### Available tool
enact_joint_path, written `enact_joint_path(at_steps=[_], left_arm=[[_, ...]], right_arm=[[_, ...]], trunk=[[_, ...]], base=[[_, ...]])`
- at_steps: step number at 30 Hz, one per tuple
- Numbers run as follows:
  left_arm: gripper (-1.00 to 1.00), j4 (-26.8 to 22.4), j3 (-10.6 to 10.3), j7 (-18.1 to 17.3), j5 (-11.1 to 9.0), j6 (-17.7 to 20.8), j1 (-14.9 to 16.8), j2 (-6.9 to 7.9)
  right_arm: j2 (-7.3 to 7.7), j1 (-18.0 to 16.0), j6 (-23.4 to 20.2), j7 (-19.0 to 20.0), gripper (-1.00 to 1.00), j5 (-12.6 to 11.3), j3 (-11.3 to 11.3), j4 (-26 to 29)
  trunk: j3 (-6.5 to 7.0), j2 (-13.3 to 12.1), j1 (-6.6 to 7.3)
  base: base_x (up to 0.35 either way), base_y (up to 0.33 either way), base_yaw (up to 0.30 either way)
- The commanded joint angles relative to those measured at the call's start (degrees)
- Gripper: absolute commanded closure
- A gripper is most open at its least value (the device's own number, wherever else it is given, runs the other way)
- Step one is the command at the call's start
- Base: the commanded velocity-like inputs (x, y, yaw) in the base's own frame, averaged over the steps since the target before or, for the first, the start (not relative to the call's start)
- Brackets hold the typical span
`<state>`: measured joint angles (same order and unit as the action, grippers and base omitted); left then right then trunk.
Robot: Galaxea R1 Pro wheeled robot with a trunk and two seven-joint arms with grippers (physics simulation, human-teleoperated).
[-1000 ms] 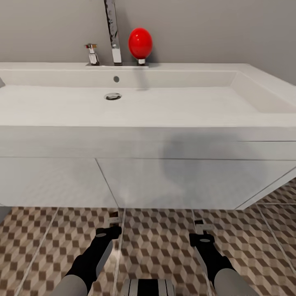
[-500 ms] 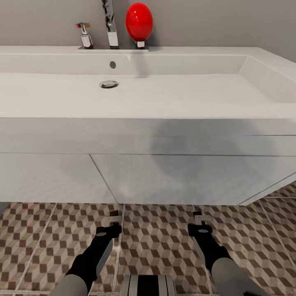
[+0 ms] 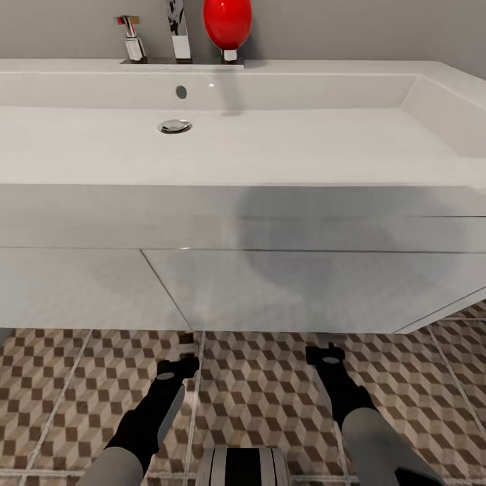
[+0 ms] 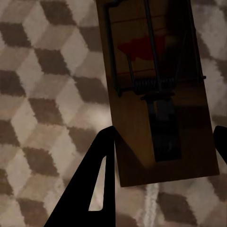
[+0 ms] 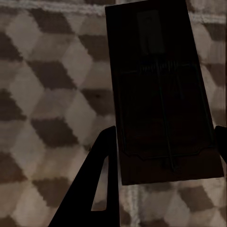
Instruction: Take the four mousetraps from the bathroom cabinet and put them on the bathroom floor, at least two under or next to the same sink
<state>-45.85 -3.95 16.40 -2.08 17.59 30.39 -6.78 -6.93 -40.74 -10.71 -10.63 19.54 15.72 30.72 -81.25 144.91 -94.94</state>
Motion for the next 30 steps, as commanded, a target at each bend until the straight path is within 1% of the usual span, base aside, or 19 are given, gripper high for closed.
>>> enact_joint_path(at_steps=[1, 7, 11, 19, 30], left_arm=[[1.00, -0.2, -0.2, 0.4, -0.1, 0.3, 0.0, 0.05], [1.00, -0.7, -0.2, 0.4, 0.0, 0.2, 0.0, 0.06], [1.00, -1.9, -0.2, 0.4, 0.0, 0.3, 0.0, 0.01], [1.00, -2.7, -0.2, 0.4, 0.0, 0.3, -0.1, -0.40], [1.00, -2.8, -0.5, 0.4, 0.1, 0.3, -0.1, -2.00]], right_arm=[[-0.08, 0.0, -0.4, 0.1, 1.00, 0.5, 0.3, 0.5], [-0.10, 0.0, -0.8, 0.2, 1.00, 0.3, 0.4, 1.1], [-0.07, 0.0, -0.9, 0.2, 1.00, 0.3, 0.3, 1.1], [-0.10, 0.0, -0.9, 0.1, 1.00, 0.2, 0.2, 1.1], [-0.08, 0.0, -0.3, 0.0, 1.00, 0.2, 0.2, 0.7]], trunk=[[-0.04, 0.0, 0.01], [-0.04, 0.0, 0.01], [-0.04, 0.0, 0.01], [-0.04, 0.0, 0.01], [-0.04, 0.0, 0.01]], base=[[0.000, 0.000, 0.000], [0.000, 0.000, 0.000], [0.000, 0.000, 0.000], [0.000, 0.000, 0.000], [0.000, 0.000, 0.000]])
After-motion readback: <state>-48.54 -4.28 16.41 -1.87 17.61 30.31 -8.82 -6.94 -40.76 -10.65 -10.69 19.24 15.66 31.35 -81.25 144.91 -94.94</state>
